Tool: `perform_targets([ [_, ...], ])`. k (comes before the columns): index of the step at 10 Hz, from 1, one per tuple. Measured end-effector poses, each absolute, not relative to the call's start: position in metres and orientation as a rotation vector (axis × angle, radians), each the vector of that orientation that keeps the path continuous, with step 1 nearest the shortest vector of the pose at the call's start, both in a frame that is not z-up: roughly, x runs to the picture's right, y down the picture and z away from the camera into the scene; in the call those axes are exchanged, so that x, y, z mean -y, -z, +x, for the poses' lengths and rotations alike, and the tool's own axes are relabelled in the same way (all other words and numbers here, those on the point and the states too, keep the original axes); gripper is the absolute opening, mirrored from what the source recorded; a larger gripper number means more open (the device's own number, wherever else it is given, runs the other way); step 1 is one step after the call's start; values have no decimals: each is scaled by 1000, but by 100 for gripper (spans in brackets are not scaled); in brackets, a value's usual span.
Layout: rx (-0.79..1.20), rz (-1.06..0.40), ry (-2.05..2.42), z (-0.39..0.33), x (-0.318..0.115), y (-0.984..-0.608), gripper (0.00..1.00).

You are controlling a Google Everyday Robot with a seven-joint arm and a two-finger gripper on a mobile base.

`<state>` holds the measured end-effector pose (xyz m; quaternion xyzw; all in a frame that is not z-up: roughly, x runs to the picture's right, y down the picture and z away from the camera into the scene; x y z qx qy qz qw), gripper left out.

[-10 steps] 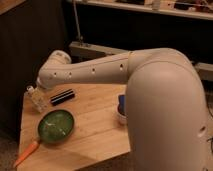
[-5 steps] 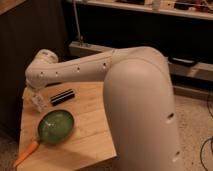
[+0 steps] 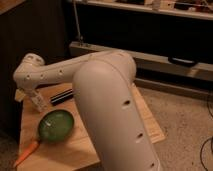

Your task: Place the bottle in the ceramic bowl

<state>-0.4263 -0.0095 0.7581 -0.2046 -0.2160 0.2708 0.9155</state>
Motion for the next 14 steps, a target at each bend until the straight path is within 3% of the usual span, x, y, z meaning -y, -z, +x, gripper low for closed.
perform_targets([
  [1, 431, -419, -560, -433, 8, -766, 78],
  [4, 375, -402, -606, -426, 8, -791, 49],
  [9, 355, -409, -675, -400, 15, -801, 3],
  [11, 361, -415, -706, -380, 28, -792, 0],
  [14, 401, -394, -742, -338, 81, -751, 0],
])
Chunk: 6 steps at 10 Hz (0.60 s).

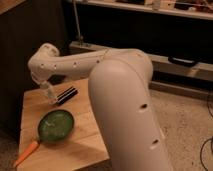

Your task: Place the bottle in the ceramic bowl

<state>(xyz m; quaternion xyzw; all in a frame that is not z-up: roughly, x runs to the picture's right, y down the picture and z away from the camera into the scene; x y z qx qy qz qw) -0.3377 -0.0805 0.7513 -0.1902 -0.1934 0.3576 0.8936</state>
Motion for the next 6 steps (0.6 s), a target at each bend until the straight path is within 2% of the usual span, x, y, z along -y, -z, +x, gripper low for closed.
perform_targets([
  [3, 422, -397, -780, -280, 123, -713, 0],
  [6, 378, -490, -776, -246, 114, -693, 0],
])
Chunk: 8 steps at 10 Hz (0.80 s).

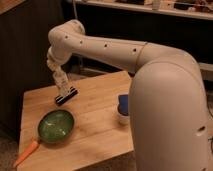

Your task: Place the bottle in the ceramic bowl

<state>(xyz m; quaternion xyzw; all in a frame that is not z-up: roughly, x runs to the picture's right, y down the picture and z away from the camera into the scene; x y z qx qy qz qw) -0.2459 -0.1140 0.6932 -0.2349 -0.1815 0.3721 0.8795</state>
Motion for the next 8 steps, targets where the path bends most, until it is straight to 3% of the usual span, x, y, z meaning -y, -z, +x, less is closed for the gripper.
perform_targets([
  [3, 333, -558, -740, -193, 69, -672, 0],
  [8, 318, -629, -644, -168, -10, -627, 0],
])
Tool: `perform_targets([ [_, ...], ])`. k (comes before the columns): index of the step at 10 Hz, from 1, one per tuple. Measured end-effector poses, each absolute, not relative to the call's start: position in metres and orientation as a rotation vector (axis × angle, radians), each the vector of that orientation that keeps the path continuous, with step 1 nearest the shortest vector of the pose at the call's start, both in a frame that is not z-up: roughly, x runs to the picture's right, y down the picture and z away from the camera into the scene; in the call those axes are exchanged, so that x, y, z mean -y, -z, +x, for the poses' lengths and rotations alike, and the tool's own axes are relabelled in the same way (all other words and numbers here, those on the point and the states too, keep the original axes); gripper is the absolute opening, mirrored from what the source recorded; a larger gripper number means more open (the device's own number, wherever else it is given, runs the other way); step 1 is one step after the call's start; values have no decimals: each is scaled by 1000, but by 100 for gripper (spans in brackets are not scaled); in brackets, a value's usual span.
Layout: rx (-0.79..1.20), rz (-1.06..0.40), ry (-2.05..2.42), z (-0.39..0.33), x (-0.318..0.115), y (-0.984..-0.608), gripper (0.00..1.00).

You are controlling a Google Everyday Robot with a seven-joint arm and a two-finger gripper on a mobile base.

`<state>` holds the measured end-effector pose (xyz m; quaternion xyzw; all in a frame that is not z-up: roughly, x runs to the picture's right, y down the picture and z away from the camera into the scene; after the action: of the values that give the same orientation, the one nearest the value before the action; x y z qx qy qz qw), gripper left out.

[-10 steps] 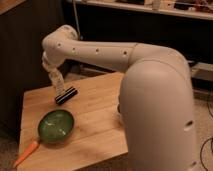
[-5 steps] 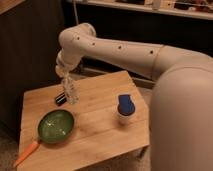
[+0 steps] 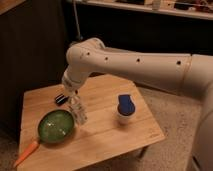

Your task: Place the bottle in the ceramic bowl

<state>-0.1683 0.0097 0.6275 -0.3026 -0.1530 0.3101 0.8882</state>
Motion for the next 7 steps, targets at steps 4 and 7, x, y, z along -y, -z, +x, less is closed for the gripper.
perform_targets([
  [4, 380, -693, -608, -181, -25, -611, 0],
  [7, 401, -734, -586, -200, -42, -607, 0],
])
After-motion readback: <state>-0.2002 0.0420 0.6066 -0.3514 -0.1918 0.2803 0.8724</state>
